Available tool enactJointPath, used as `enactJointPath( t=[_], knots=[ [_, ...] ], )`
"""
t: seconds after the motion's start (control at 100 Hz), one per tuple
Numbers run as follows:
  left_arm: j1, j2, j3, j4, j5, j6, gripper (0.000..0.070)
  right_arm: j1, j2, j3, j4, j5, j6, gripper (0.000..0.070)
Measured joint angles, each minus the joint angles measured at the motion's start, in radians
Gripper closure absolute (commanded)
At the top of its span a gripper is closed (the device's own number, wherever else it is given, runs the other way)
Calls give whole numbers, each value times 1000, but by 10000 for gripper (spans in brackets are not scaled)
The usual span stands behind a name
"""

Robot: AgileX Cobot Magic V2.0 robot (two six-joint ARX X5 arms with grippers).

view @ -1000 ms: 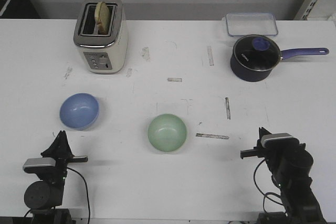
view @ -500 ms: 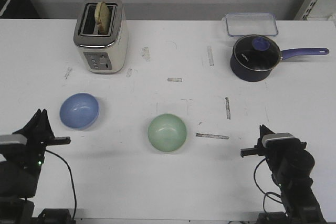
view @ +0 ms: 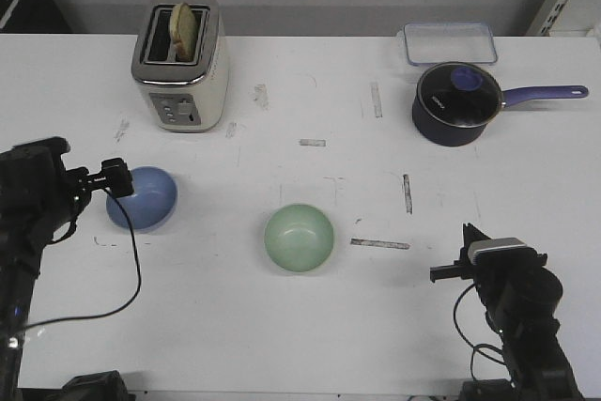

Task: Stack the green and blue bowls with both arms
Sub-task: 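Reach the left gripper down and grasp the light blue bowl rim, then lift the blue bowl and carry it over the green bowl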

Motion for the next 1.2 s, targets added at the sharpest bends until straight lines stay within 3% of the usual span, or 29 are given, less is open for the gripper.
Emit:
enactJointPath(
  t=[0.1,0.44,0.56,0.64,0.77,1.2],
  knots=[
    [63,98,0,-65,83,-16,120,0,0,0,0,0,0,693],
    [132,359,0,-82,93,-33,155,0,0,0,0,-1,0,694],
    [130,413,0,-71,95,-33,324,0,0,0,0,-1,0,694],
    [130,432,0,-66,95,-33,492,0,0,0,0,-1,0,694],
    [130,434,0,-39,95,-33,700,0,0,0,0,-1,0,693],
    [130,432,69,-55,98,-33,700,0,0,0,0,-1,0,694]
  ],
)
